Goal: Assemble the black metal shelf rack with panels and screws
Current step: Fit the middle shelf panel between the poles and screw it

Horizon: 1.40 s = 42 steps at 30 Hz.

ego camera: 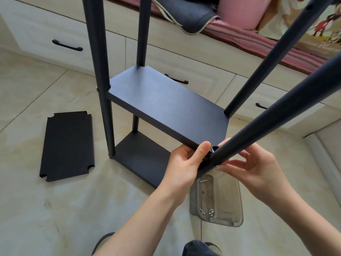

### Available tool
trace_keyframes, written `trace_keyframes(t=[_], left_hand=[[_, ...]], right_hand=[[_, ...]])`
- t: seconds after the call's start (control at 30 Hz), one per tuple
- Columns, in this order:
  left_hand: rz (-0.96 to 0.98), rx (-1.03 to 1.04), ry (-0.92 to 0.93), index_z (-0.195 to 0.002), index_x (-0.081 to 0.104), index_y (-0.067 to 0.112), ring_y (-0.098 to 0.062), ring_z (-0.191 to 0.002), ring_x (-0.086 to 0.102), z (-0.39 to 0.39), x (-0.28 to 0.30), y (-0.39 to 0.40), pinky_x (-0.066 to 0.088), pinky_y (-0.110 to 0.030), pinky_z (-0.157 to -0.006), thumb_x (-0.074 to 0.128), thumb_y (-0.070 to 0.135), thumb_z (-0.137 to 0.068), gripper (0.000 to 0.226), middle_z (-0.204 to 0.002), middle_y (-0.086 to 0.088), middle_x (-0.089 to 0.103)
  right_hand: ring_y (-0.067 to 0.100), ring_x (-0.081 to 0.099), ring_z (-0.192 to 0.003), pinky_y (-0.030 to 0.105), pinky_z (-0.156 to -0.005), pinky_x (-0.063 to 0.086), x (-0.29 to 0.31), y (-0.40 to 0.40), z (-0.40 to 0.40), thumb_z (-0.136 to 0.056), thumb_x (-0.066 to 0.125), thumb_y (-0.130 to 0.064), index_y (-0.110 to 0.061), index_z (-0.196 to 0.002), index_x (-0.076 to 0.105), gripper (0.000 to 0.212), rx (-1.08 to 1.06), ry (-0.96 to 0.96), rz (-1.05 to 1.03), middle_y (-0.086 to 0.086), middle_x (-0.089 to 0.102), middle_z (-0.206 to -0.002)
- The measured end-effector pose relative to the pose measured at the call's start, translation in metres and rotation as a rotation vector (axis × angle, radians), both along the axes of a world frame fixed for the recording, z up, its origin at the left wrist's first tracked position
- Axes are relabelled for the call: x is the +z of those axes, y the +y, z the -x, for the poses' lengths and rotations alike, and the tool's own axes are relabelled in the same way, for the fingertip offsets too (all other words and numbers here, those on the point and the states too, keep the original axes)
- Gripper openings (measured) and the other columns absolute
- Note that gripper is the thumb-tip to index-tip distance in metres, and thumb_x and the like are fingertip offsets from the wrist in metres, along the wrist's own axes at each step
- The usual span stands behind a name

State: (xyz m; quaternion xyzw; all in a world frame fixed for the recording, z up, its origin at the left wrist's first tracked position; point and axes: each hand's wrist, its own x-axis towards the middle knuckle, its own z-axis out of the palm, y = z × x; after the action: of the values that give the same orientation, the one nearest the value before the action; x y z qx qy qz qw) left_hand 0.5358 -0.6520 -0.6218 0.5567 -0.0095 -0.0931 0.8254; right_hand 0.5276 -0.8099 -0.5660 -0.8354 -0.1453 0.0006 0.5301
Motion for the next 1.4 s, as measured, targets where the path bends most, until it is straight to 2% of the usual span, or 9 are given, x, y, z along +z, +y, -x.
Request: trace_keyframes(t=[0.17, 0.3, 0.47, 0.63, 0.8, 0.97, 1.13, 1.3, 1.4], left_hand=[[-0.006, 0.008, -0.002, -0.069, 0.066, 0.020, 0.001, -0.054, 0.054, 0.002, -0.002, 0.002, 0.040, -0.007, -0.055, 0.059, 0.042, -0.095, 0.035, -0.057, 0.016, 0.058], [-0.002, 0.010, 0.000, -0.068, 0.065, 0.021, 0.001, -0.053, 0.052, 0.002, -0.003, 0.001, 0.039, -0.007, -0.054, 0.059, 0.048, -0.090, 0.036, -0.055, 0.017, 0.055], [0.011, -0.025, 0.025, -0.063, 0.067, 0.028, 0.001, -0.055, 0.052, 0.000, -0.004, 0.000, 0.042, -0.008, -0.056, 0.060, 0.047, -0.094, 0.037, -0.057, 0.017, 0.055], [0.030, -0.057, 0.044, -0.074, 0.069, 0.025, -0.002, -0.063, 0.058, -0.002, -0.003, 0.000, 0.046, -0.012, -0.061, 0.060, 0.054, -0.092, 0.036, -0.066, 0.013, 0.061], [0.045, -0.048, 0.036, -0.064, 0.068, 0.034, 0.003, -0.057, 0.053, 0.002, -0.005, 0.001, 0.041, -0.007, -0.058, 0.060, 0.042, -0.097, 0.035, -0.059, 0.020, 0.056], [0.074, -0.030, 0.044, -0.074, 0.070, 0.035, 0.003, -0.066, 0.059, 0.003, -0.004, 0.003, 0.044, -0.007, -0.063, 0.063, 0.049, -0.090, 0.022, -0.068, 0.021, 0.063], [0.074, -0.003, 0.083, -0.105, 0.070, 0.024, -0.004, -0.092, 0.069, 0.005, -0.008, 0.001, 0.050, -0.012, -0.076, 0.063, 0.041, -0.097, 0.021, -0.095, 0.012, 0.075], [0.044, 0.069, 0.134, -0.112, 0.064, 0.021, -0.005, -0.092, 0.071, 0.006, -0.001, 0.000, 0.052, -0.013, -0.073, 0.066, 0.036, -0.096, 0.023, -0.093, 0.012, 0.075], [0.033, 0.127, 0.208, -0.115, 0.055, 0.026, -0.006, -0.091, 0.072, 0.008, 0.003, 0.001, 0.054, -0.016, -0.073, 0.073, 0.036, -0.090, 0.032, -0.091, 0.014, 0.074]], right_hand=[[0.022, 0.068, -0.096, 0.029, -0.077, 0.060, 0.000, -0.001, -0.001, -0.068, 0.076, -0.026, -0.036, -0.100, 0.069, 0.034, 0.014, -0.060, 0.050, -0.001, 0.063, -0.105], [0.021, 0.067, -0.095, 0.027, -0.075, 0.059, 0.000, -0.002, -0.001, -0.069, 0.075, -0.030, -0.041, -0.100, 0.067, 0.035, 0.017, -0.082, 0.086, -0.004, 0.062, -0.105], [0.023, 0.060, -0.085, 0.023, -0.069, 0.056, -0.001, -0.003, -0.001, -0.069, 0.076, -0.033, -0.037, -0.101, 0.070, 0.033, -0.038, -0.131, 0.166, -0.005, 0.057, -0.107], [0.022, 0.056, -0.085, 0.030, -0.070, 0.055, 0.000, -0.001, -0.001, -0.067, 0.075, -0.038, -0.029, -0.103, 0.068, 0.038, -0.092, -0.116, 0.210, 0.002, 0.052, -0.110], [0.021, 0.056, -0.091, 0.042, -0.076, 0.054, 0.002, -0.001, -0.002, -0.069, 0.082, -0.022, -0.025, -0.104, 0.069, 0.037, -0.122, -0.112, 0.276, 0.003, 0.050, -0.112], [0.022, 0.056, -0.094, 0.045, -0.077, 0.053, 0.002, 0.002, 0.000, -0.068, 0.078, -0.030, -0.026, -0.105, 0.069, 0.038, -0.115, -0.124, 0.266, 0.004, 0.050, -0.113], [0.017, 0.056, -0.107, 0.038, -0.082, 0.052, 0.000, 0.002, 0.001, -0.071, 0.077, -0.033, -0.030, -0.117, 0.063, 0.049, -0.132, -0.131, 0.264, -0.001, 0.050, -0.120], [0.007, 0.062, -0.114, 0.024, -0.086, 0.055, -0.008, -0.003, -0.004, -0.076, 0.080, -0.019, -0.057, -0.120, 0.049, 0.066, -0.121, 0.102, 0.153, -0.015, 0.055, -0.126], [0.013, 0.072, -0.099, 0.018, -0.071, 0.056, -0.008, -0.006, -0.012, -0.076, 0.077, 0.003, -0.059, -0.113, 0.052, 0.077, -0.075, 0.270, -0.112, -0.001, 0.073, -0.111]])
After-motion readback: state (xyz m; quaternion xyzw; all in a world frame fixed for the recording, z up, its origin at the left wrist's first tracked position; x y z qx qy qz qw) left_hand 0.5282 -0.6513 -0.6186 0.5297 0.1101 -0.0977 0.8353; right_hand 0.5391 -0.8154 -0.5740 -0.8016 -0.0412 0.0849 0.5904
